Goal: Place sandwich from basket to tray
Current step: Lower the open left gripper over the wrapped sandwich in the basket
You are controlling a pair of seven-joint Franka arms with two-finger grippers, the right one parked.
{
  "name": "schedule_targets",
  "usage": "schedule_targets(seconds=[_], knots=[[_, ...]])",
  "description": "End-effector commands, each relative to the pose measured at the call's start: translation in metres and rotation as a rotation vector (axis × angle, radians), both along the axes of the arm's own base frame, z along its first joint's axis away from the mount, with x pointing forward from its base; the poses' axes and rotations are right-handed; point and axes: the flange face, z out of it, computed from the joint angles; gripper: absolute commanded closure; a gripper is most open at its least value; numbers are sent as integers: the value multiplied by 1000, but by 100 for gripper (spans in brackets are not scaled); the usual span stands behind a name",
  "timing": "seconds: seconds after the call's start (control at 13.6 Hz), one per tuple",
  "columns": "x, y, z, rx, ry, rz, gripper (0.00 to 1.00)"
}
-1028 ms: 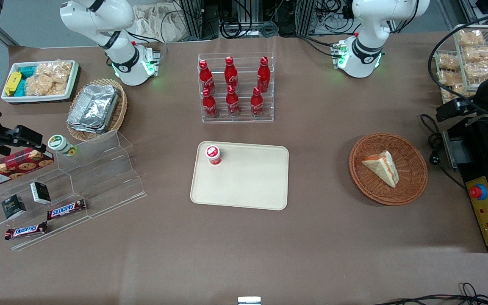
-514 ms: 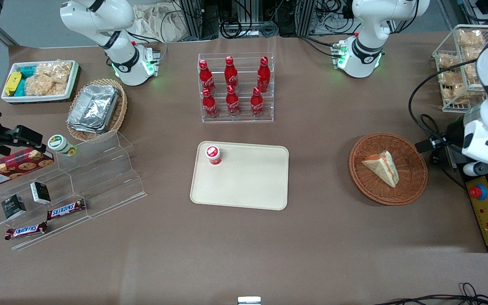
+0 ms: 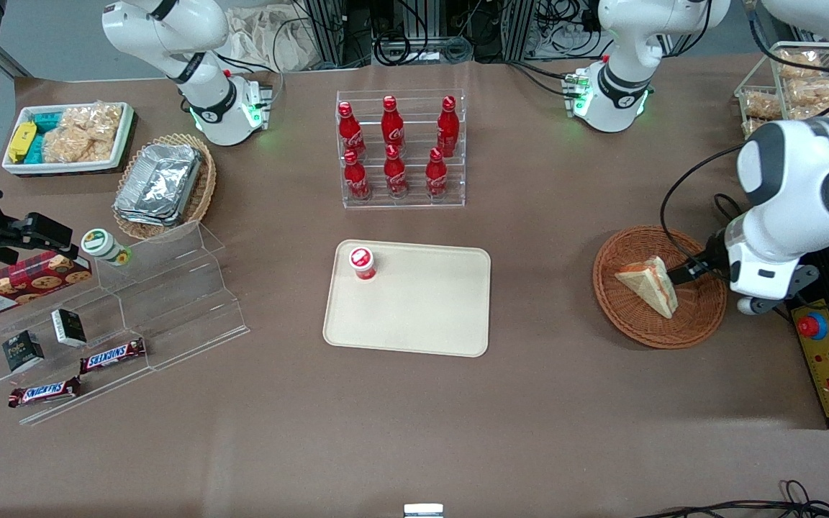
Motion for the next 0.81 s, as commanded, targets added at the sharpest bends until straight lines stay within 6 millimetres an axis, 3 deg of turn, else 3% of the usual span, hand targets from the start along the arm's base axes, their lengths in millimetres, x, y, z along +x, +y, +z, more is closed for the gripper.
schedule_targets(seconds=[0.0,0.29,0.59,0.66,0.73], knots=[[0,-1,-53,13,6,59,0],[-1,1,-114,17,54,73,0],[-13,13,-149,14,19,94,0],[-11,13,-149,14,16,109,10],[-10,13,-147,17,10,142,27]])
